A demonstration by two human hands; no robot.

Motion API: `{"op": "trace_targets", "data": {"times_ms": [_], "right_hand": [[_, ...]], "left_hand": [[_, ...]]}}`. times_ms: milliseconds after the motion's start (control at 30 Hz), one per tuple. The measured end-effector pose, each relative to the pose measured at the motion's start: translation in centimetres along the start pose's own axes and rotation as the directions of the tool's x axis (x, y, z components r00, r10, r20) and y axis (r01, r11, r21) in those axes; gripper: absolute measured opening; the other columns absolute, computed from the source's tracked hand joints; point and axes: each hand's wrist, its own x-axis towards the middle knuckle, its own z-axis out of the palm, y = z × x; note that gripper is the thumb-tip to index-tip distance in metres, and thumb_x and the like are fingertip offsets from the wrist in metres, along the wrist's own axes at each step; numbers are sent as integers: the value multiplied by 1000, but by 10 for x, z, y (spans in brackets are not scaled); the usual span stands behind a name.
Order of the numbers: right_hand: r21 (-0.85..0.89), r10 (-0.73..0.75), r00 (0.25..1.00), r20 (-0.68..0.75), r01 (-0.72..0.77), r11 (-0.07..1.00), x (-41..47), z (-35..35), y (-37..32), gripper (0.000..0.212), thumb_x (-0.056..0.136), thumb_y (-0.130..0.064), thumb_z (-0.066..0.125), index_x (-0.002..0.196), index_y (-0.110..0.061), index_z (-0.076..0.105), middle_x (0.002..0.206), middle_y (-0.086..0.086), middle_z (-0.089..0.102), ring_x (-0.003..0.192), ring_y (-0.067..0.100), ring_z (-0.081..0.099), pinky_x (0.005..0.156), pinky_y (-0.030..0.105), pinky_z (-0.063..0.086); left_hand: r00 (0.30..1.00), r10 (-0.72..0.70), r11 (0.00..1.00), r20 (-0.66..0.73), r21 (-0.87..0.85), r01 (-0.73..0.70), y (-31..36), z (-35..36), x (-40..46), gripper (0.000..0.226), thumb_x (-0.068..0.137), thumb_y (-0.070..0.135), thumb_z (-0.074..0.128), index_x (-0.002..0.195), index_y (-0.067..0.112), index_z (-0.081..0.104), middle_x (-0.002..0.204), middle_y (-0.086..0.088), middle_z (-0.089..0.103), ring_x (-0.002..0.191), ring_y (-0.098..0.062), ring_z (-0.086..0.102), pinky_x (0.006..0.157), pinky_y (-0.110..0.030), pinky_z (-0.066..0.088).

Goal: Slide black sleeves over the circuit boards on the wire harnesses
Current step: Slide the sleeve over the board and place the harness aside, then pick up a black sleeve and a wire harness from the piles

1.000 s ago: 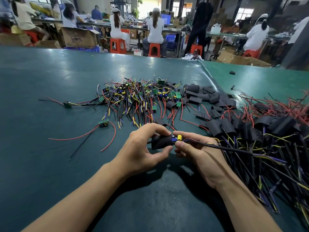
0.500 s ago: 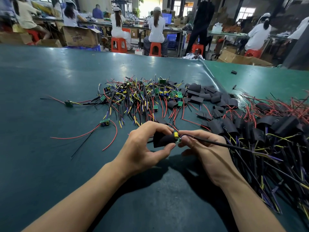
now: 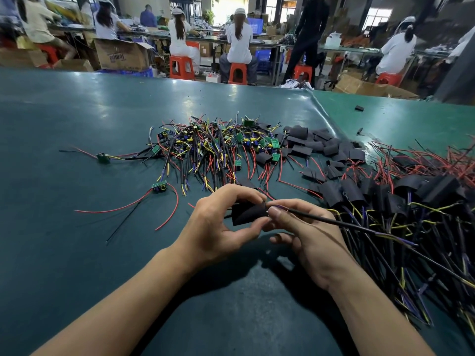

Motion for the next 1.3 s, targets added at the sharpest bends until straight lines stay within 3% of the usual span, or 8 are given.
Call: {"op": "trace_targets", "data": {"times_ms": [167,467,633,767,900,1000,1100,1300], "right_hand": [[-5,-37,997,-61,37,999,2,-4,-2,16,67,-18,78,82,-13,78,80,8,72,68,19,68,49,24,51],[-9,0,1000,28,1,1000,-3,-5,-6,11,66,-18,75,77,-16,78,78,11,73,67,20,70,49,25,52],[88,75,993,90,-83,993,-2,-5,-4,30,77,-13,73,106,-12,63,81,11,68,65,26,67,50,31,52],[-185,22,994,109,-1,983,-3,-1,0,17,77,-33,76,78,-17,70,66,8,61,54,18,55,43,27,48],[-182,-110,994,-11,106,978,-3,0,-3,26,77,-35,70,75,-10,69,62,6,62,50,14,54,41,22,43],[-29,-175,940,-291,175,984,3,-7,-13,25,86,-33,65,75,-11,68,63,4,64,45,13,54,38,20,42],[225,-118,835,-538,278,934,8,-24,-24,18,99,-28,53,88,-17,61,66,1,69,44,11,56,39,17,42],[294,-13,913,-408,144,945,6,-19,-20,27,100,-32,49,92,-12,66,64,1,67,44,11,56,39,16,41]], "left_hand": [[995,-91,989,43,119,86,-1,-9,3,39,77,25,83,109,7,69,102,2,71,96,-8,67,87,-31,54],[997,71,986,35,146,-75,4,-5,5,34,74,21,83,98,-1,74,100,-7,73,92,-16,70,84,-33,57],[995,102,983,17,155,-103,0,-5,5,32,75,14,85,101,-1,73,106,-8,72,98,-17,69,87,-34,55],[987,149,976,67,151,-157,-3,-5,6,29,78,10,82,103,0,71,112,-7,71,103,-18,67,88,-36,54],[982,191,952,-9,243,-183,-4,-6,8,36,79,14,82,109,-2,69,118,-9,68,109,-25,64,94,-40,50],[973,192,941,-127,306,-146,-5,-8,8,25,85,15,75,104,0,69,108,-7,68,102,-25,64,90,-40,50],[985,116,931,-128,361,-63,-8,-5,6,19,84,15,73,98,3,71,100,-5,69,95,-26,63,87,-42,50],[978,-208,841,-7,509,182,-22,-5,2,28,84,28,73,106,11,72,110,-1,67,108,-24,56,99,-40,44]]}}
